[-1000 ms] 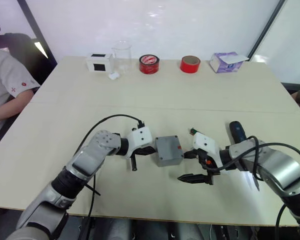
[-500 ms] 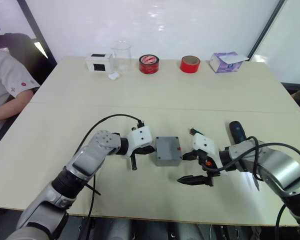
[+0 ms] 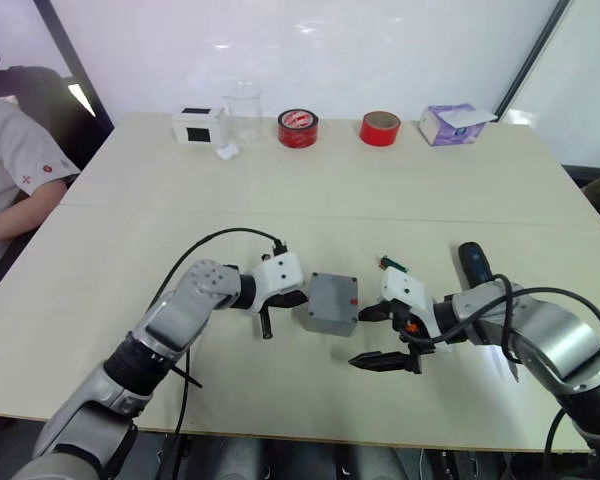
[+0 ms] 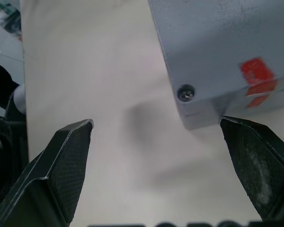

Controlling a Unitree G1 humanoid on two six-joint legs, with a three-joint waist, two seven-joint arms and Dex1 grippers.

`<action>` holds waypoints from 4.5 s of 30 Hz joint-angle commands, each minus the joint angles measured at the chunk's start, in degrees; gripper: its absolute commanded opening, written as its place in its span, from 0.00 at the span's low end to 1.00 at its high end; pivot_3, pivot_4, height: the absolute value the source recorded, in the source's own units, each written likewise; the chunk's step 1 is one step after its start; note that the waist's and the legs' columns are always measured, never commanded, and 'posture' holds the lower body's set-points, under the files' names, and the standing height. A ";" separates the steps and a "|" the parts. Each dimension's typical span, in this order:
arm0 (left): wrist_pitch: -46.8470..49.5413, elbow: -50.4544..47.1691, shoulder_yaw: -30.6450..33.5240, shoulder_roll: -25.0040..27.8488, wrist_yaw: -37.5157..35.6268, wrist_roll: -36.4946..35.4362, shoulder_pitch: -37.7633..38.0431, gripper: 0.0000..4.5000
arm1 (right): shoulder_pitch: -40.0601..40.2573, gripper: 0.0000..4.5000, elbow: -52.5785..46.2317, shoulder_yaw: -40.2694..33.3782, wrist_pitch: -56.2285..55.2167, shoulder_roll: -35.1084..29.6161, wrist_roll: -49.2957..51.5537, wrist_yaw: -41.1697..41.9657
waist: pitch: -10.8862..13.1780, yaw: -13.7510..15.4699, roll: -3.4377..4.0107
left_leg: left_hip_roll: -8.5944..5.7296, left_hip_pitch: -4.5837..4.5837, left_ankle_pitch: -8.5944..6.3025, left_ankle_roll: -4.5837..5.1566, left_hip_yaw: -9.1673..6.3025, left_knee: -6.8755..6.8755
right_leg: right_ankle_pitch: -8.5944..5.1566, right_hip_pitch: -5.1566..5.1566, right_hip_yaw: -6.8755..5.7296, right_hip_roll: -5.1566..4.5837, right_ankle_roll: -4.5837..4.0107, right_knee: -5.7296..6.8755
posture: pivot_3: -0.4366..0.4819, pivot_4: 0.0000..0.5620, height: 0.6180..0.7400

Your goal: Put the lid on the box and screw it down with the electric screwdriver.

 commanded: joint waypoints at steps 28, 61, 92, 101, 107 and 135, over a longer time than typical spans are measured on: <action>11.37 -9.15 14.80 -0.23 -0.50 -18.28 -2.90 0.00 | -9.50 0.51 38.59 -12.60 -24.01 10.80 -10.78 -6.22 | 0.01 -0.29 0.00 | -0.01 0.04 0.01 -0.02 0.04 -0.02 | 0.02 0.00 0.01 0.03 0.04 0.08 | 0.48 0.27 1.00; 11.07 -9.24 14.22 0.71 1.03 -18.52 -2.59 0.00 | -11.98 0.01 43.77 -13.51 -27.59 14.19 -14.29 -4.68 | 0.01 -0.43 0.00 | 0.00 0.05 0.02 -0.04 0.03 -0.02 | 0.02 0.00 0.01 0.03 0.03 0.11 | 0.48 0.27 1.00; 12.49 -12.91 14.03 5.94 -0.75 -21.40 1.92 0.00 | -2.11 0.01 8.15 -16.99 -4.63 11.09 0.89 -5.88 | 0.02 -0.12 0.01 | 0.00 0.06 0.02 -0.03 0.01 -0.02 | 0.00 -0.02 0.01 0.00 0.01 0.21 | 0.48 0.27 1.00; 12.02 -12.46 13.23 5.49 -0.25 -21.10 1.71 0.00 | -2.24 0.01 8.06 -16.37 -4.18 11.03 2.08 -6.63 | 0.02 -0.11 0.00 | 0.01 0.06 0.02 -0.03 0.00 -0.02 | 0.01 -0.02 0.00 0.01 0.01 0.20 | 0.48 0.27 1.00; 11.87 -12.51 13.01 5.33 -0.08 -21.04 1.82 0.00 | -2.08 0.01 7.98 -15.83 -4.20 11.12 2.40 -6.84 | 0.02 -0.12 0.00 | 0.01 0.06 0.02 -0.03 0.00 -0.02 | 0.01 -0.02 0.00 0.01 0.01 0.20 | 0.48 0.27 1.00; 11.94 -12.46 12.71 4.90 0.34 -20.69 1.36 0.00 | -2.39 0.01 10.97 -12.73 -7.54 10.76 -0.38 -7.93 | 0.02 -0.09 0.00 | 0.01 0.06 0.02 -0.03 0.00 -0.02 | 0.00 -0.03 0.00 0.01 0.00 0.20 | 0.48 0.27 1.00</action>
